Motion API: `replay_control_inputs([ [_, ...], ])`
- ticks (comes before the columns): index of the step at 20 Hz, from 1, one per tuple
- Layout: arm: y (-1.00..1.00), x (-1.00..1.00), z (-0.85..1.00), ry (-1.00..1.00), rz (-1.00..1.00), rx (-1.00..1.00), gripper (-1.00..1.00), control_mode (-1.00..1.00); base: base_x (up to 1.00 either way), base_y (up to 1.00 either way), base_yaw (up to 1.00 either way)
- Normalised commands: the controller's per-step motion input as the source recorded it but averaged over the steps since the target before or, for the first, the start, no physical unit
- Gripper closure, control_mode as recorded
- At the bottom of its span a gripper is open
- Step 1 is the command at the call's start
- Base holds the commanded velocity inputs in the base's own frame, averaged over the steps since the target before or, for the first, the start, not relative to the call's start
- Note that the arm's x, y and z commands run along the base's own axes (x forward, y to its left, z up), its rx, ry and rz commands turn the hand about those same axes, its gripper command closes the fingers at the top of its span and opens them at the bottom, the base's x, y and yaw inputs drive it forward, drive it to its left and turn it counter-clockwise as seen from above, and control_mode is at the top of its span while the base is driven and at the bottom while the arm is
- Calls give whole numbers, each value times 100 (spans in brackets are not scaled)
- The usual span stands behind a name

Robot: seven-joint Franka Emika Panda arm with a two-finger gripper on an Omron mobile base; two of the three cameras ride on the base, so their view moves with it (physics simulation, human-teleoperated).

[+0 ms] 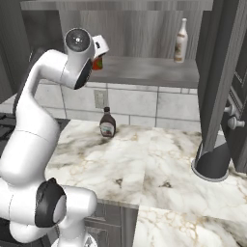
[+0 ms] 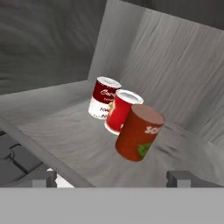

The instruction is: Pick the cans from the counter and place them in their designated side in the cabinet.

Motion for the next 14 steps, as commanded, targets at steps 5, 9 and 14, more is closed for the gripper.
replay_control_inputs([
  [5, 0, -72, -10, -1, 2, 0, -100, -100, 0, 0, 0],
  [9, 0, -72, -13, -1, 2, -1, -100, -100, 0, 0, 0],
  [14, 0, -70, -14, 0, 2, -2, -100, -100, 0, 0, 0],
])
